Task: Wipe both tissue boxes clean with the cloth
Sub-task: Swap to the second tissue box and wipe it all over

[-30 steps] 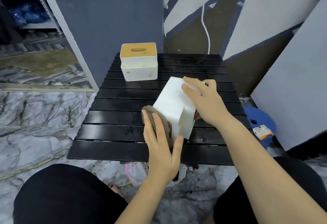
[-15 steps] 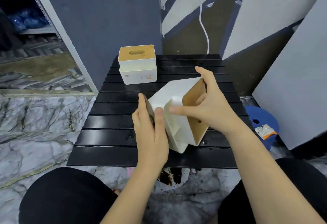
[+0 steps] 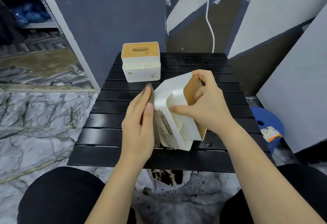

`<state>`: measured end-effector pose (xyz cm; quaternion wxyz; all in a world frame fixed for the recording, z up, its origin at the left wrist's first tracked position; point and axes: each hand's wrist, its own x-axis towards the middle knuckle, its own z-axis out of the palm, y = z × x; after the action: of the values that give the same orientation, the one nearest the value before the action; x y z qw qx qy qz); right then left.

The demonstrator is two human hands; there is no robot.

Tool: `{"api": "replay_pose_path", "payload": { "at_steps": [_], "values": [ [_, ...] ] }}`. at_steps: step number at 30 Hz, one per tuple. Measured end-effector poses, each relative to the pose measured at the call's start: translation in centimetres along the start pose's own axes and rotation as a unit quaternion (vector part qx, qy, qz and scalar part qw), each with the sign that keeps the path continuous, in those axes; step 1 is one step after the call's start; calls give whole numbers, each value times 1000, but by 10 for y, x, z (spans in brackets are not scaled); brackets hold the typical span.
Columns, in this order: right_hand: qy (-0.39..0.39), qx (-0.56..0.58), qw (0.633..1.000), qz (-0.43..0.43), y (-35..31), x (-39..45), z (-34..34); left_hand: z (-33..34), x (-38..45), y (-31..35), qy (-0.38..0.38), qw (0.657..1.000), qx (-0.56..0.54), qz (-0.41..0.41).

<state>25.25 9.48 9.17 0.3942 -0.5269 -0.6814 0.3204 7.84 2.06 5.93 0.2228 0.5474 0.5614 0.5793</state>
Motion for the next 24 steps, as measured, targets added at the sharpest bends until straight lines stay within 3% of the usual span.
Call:
{"api": "replay_pose_path", "payload": {
  "at_steps": [5, 11, 16, 20, 24],
  "values": [
    [-99, -108, 988, -46, -11, 11, 2, -6, 2, -16, -33, 996, -48, -69],
    [-247, -225, 936, -106, -6, 19, 34, 12, 5, -34, -38, 976, -148, -155],
    [-256, -240, 931, -101, -2, 20, 42, 19, 31, -43, -52, 947, -248, -198],
    [-251, -233, 934, -104, 1, 19, 40, 26, 52, -41, -74, 938, -243, -235],
    [-236, -215, 943, -88, 4, 17, 42, 26, 51, -31, -77, 936, -171, -298]
  ]
}}
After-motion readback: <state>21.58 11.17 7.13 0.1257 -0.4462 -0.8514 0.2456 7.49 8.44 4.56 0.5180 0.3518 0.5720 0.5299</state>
